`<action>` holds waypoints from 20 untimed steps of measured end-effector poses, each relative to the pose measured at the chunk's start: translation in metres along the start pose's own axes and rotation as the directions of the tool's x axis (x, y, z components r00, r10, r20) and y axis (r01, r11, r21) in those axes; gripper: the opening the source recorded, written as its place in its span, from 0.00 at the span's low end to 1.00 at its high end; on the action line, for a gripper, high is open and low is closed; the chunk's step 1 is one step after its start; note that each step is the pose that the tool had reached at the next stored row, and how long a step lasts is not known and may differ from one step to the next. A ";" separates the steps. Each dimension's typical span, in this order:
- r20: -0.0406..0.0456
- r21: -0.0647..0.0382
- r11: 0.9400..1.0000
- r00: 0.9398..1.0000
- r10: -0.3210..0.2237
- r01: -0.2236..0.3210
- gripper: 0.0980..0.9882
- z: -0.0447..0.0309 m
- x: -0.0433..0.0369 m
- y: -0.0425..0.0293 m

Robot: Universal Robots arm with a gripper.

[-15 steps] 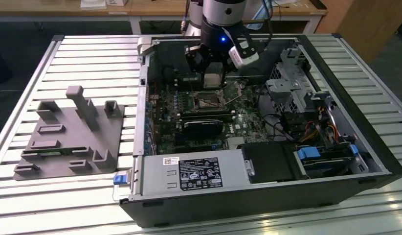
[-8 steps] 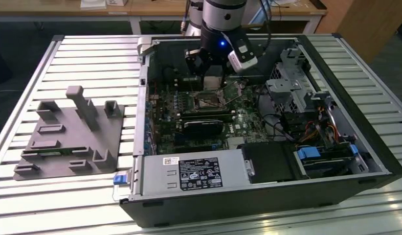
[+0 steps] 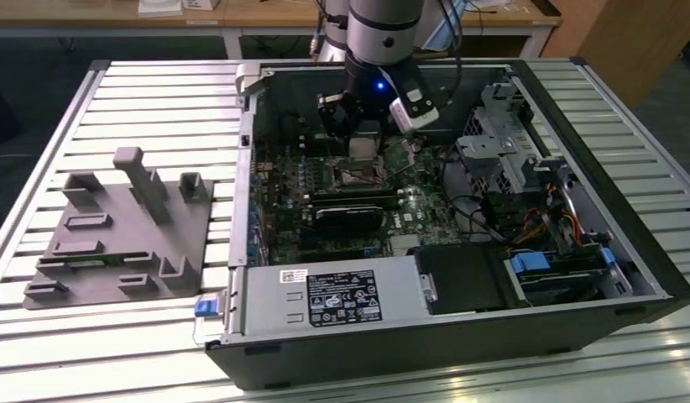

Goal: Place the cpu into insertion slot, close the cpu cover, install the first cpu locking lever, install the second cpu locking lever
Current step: 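Place the cpu into insertion slot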

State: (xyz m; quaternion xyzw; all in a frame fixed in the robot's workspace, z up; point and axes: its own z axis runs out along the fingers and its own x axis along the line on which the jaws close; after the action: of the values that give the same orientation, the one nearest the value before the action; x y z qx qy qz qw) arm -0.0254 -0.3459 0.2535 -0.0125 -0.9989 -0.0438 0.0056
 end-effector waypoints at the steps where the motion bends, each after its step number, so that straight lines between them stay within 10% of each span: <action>1: 0.000 0.000 1.000 1.000 0.000 0.000 0.50 0.0011 0.0000 -0.0001; 12: 0.005 -0.001 0.998 0.998 0.062 -0.062 0.50 0.0021 0.0000 -0.0002; 20: 0.018 -0.004 0.979 0.979 0.205 -0.205 0.50 0.0034 0.0000 -0.0003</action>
State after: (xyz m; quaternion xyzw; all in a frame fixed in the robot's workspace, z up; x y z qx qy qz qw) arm -0.0254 -0.3459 0.2501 -0.1157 -0.9923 -0.0440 0.0010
